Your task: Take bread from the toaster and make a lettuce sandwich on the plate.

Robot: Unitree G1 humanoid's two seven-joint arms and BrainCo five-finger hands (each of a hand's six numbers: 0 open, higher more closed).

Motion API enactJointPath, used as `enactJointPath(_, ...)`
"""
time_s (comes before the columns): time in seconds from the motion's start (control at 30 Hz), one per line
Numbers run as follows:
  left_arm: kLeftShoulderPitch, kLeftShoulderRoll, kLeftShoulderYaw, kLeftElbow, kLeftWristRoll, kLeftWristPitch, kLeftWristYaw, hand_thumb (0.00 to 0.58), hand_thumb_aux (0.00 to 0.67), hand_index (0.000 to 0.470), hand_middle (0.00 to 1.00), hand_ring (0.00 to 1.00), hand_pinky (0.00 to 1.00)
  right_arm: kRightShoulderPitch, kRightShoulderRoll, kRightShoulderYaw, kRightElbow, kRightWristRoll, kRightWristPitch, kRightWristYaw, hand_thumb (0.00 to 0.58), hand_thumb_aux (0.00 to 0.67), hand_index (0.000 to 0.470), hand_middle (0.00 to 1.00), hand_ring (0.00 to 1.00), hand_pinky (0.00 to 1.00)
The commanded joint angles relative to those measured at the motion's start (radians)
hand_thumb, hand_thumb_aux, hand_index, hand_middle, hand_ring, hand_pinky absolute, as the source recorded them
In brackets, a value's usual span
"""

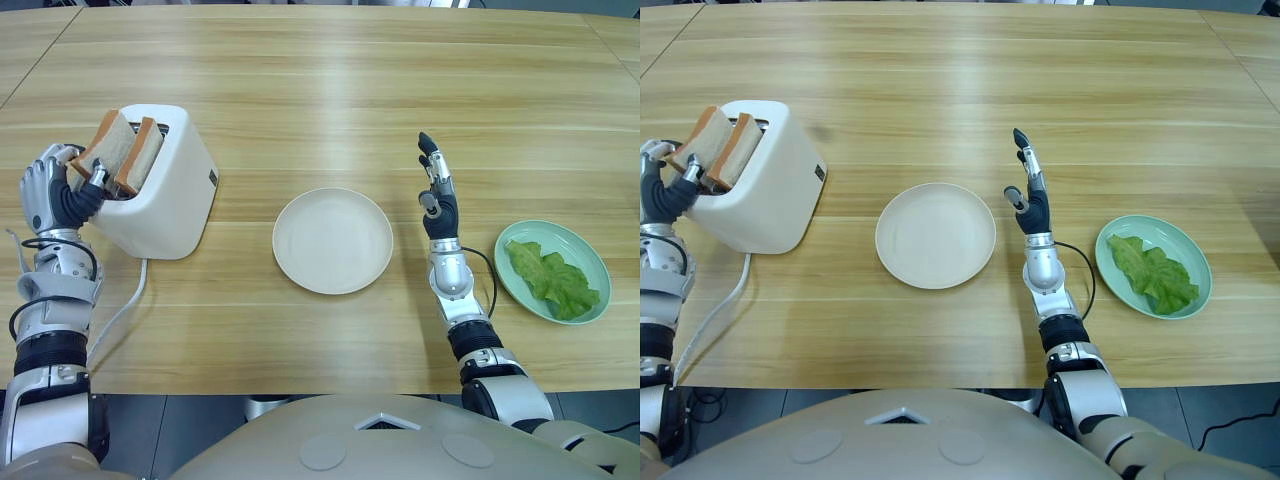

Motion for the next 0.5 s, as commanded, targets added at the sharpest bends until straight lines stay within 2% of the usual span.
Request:
enactJointPath(0.03, -0.042, 0.004, 0.067, -0.002, -0.048, -0.015, 0.074, 0.580, 0.670, 0.460, 1.00, 1.00, 1.00, -0.019, 0.004, -0.013, 0.033, 0.001, 0.020, -0.019, 0.000, 0.000, 0.000, 0.00, 0.00, 0.00)
enactJointPath(0.2, -0.070, -0.012, 0.181, -0.142, -0.076, -0.078, 0.214, 0.580, 0.670, 0.460, 1.00, 1.00, 1.00, -0.044, 0.003, -0.018, 0.063, -0.018, 0.029, -0.056, 0.000, 0.000, 0.000, 0.00, 0.00, 0.00)
enactJointPath(0.27, -0.046, -0.051, 0.222, -0.315, -0.080, -0.083, 0.233, 0.580, 0.670, 0.460, 1.00, 1.00, 1.00, -0.056, -0.005, -0.021, 0.070, -0.034, 0.035, -0.081, 0.000, 0.000, 0.000, 0.00, 0.00, 0.00)
enactJointPath(0.33, -0.020, -0.114, 0.214, -0.514, -0.105, -0.068, 0.183, 0.580, 0.670, 0.460, 1.00, 1.00, 1.00, -0.061, -0.025, -0.023, 0.061, -0.074, 0.038, -0.121, 0.000, 0.000, 0.000, 0.00, 0.00, 0.00)
enactJointPath(0.43, 0.044, -0.187, 0.041, -0.730, -0.129, -0.095, 0.004, 0.580, 0.670, 0.460, 1.00, 1.00, 1.00, -0.044, -0.078, -0.043, 0.010, -0.137, 0.051, -0.184, 0.000, 0.000, 0.000, 0.00, 0.00, 0.00)
enactJointPath(0.5, 0.088, -0.231, -0.103, -0.784, -0.170, -0.102, -0.132, 0.580, 0.670, 0.460, 1.00, 1.00, 1.00, -0.017, -0.117, -0.062, -0.049, -0.171, 0.060, -0.218, 0.000, 0.000, 0.000, 0.00, 0.00, 0.00)
